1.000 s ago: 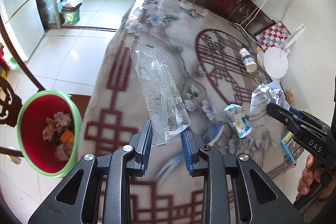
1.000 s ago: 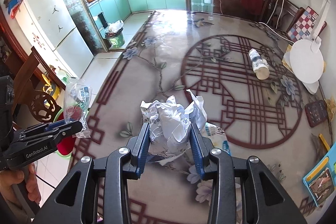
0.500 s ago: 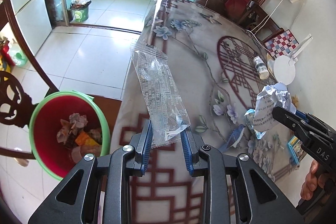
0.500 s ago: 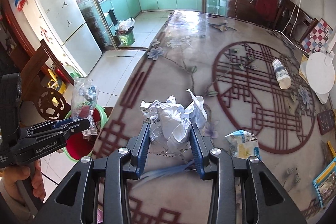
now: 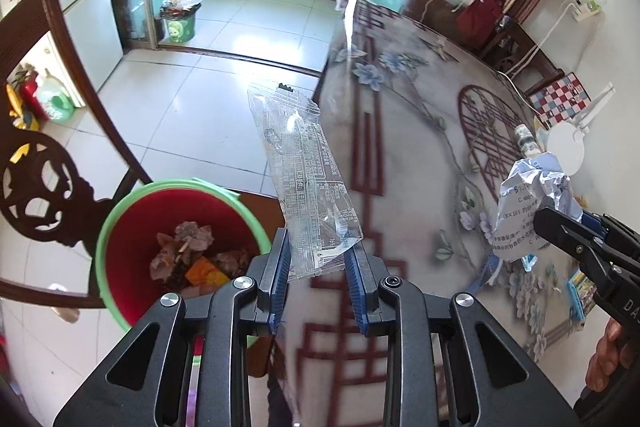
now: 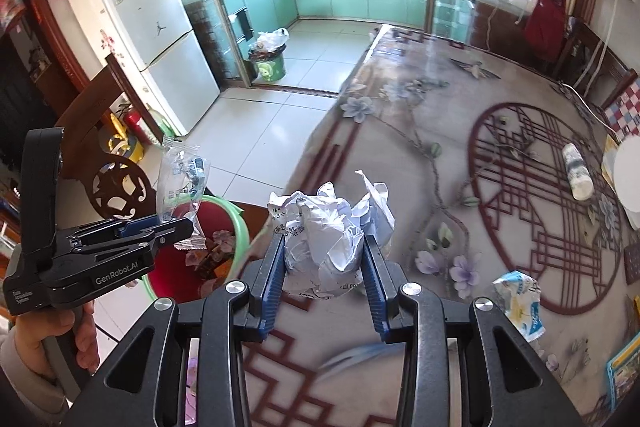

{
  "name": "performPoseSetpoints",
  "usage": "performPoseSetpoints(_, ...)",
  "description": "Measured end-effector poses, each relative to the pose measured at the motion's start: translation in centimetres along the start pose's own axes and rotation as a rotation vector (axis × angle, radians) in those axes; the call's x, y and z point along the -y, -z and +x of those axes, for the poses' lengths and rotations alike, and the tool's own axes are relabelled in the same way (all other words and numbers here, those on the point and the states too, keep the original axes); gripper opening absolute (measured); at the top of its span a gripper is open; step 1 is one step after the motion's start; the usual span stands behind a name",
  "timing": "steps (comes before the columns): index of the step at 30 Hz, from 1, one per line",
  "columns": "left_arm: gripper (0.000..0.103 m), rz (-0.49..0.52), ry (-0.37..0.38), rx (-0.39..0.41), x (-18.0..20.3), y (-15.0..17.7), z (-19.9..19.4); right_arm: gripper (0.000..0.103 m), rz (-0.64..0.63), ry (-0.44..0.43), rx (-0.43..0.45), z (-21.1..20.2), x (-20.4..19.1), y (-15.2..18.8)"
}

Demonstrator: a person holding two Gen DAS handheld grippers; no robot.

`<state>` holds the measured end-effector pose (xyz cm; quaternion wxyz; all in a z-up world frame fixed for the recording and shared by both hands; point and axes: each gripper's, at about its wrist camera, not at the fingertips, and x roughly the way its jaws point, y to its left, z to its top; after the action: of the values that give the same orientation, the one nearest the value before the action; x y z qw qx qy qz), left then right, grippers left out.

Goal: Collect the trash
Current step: 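Carry the plastic bag and crumpled foil over the red bucket, then open both tools to drop bag and foil into the bucket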

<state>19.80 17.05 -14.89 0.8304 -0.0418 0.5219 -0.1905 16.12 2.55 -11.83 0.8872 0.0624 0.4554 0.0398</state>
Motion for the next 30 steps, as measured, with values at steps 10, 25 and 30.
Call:
performPoseSetpoints(10,0.026,-0.126,-0.075,0.015,-6.4,0.8,-1.2,0.035,-0.116,-0.080,-0.033,3.2,-6.9,-1.9)
performPoseSetpoints(25,0.026,-0.255,-0.134,-0.005,-12.5,2.1,-1.3,0.035,-0.225,-0.161,-0.115,7.8,-12.9,-2.5)
performPoseSetpoints(30,0.026,-0.255,-0.132,-0.015,-12.9,2.1,-0.9,0.035,-0.233,-0.169,-0.140,8.9,-13.4,-2.1)
